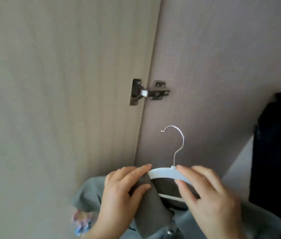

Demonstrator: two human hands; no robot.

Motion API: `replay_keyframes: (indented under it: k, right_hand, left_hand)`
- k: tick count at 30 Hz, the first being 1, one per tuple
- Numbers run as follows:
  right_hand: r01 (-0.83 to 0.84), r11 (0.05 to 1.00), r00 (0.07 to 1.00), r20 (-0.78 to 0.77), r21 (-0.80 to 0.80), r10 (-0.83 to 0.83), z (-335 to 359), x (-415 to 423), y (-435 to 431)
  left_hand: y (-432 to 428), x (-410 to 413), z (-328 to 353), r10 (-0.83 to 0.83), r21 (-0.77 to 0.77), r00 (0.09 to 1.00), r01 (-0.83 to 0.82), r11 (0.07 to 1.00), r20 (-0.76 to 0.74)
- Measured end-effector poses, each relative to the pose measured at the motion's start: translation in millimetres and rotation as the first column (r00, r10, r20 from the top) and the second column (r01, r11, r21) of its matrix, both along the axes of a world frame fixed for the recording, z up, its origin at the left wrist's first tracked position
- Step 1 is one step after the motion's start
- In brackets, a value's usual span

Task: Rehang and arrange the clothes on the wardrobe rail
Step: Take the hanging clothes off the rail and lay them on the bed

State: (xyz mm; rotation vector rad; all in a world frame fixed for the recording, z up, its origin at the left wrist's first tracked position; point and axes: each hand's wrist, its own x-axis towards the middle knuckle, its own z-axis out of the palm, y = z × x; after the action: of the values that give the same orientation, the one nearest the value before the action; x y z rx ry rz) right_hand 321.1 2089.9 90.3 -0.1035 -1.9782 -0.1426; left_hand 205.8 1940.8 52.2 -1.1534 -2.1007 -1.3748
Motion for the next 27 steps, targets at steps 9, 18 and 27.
replay_keyframes:
  k: [9, 18, 27]
  right_hand:
    - [-0.595, 0.747, 0.753, 0.119, -0.297, 0.647, -81.9, -85.2, -181.6]
    - [-0.780, 0.398, 0.275, 0.308, -0.482, 0.911, -105.9, -148.0, -397.9]
    - [-0.827, 0.160, -0.052, 0.358, -0.538, 0.932, -117.9, -195.5, -612.7]
  left_hand:
    - [-225.0, 22.0, -57.9, 0.606, -0.176, 0.778, -0.581, 0.795, 0.170]
    - [-422.9, 49.2, -78.4, 0.918, -0.182, 0.375, -0.901, 0.394, 0.133]
    - [-603.2, 53.3, -99.5, 0.979, -0.224, 0.035, -0.971, 0.081, 0.201]
